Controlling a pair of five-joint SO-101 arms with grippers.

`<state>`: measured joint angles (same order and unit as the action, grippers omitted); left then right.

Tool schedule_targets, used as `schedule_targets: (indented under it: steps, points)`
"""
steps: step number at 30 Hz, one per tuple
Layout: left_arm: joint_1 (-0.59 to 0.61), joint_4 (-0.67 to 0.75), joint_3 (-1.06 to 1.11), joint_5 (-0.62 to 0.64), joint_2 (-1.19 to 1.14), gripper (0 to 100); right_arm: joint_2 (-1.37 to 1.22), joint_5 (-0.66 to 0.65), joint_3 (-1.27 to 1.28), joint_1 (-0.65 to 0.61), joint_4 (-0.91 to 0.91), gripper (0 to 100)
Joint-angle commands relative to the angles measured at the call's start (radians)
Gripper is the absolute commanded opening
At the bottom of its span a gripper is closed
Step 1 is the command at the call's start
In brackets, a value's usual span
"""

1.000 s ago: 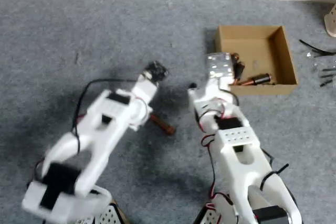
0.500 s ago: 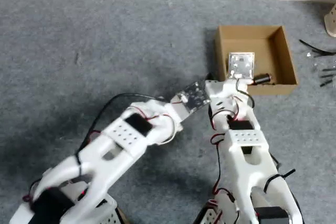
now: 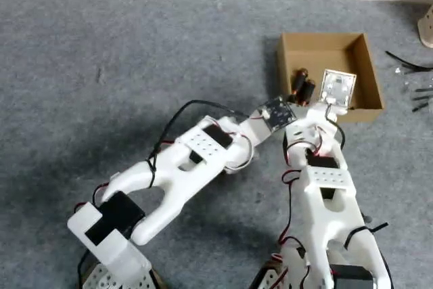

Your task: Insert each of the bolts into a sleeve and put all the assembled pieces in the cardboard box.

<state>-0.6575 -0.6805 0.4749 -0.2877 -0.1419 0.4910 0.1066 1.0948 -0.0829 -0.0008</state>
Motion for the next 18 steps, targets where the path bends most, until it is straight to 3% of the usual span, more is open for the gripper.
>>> schedule_targets:
  steps: [1, 6, 10, 13, 18]
  points:
    - [-0.041, -0.058, -0.036, -0.037, 0.007, 20, 0.033, 0.012, -0.016, -0.004, -0.028, 19.1]
    - [0.022, -0.299, -0.084, -0.226, 0.180, 20, 0.033, 0.012, -0.016, -0.002, -0.028, 19.1]
    - [0.088, -0.405, -0.015, -0.499, 0.271, 20, 0.033, 0.012, -0.016, -0.002, -0.028, 19.1]
    - [0.094, -0.365, 0.127, -0.680, 0.271, 20, 0.033, 0.012, -0.016, -0.002, -0.028, 19.1]
    - [0.096, -0.180, 0.236, -0.692, 0.271, 20, 0.033, 0.012, -0.016, -0.004, -0.028, 19.1]
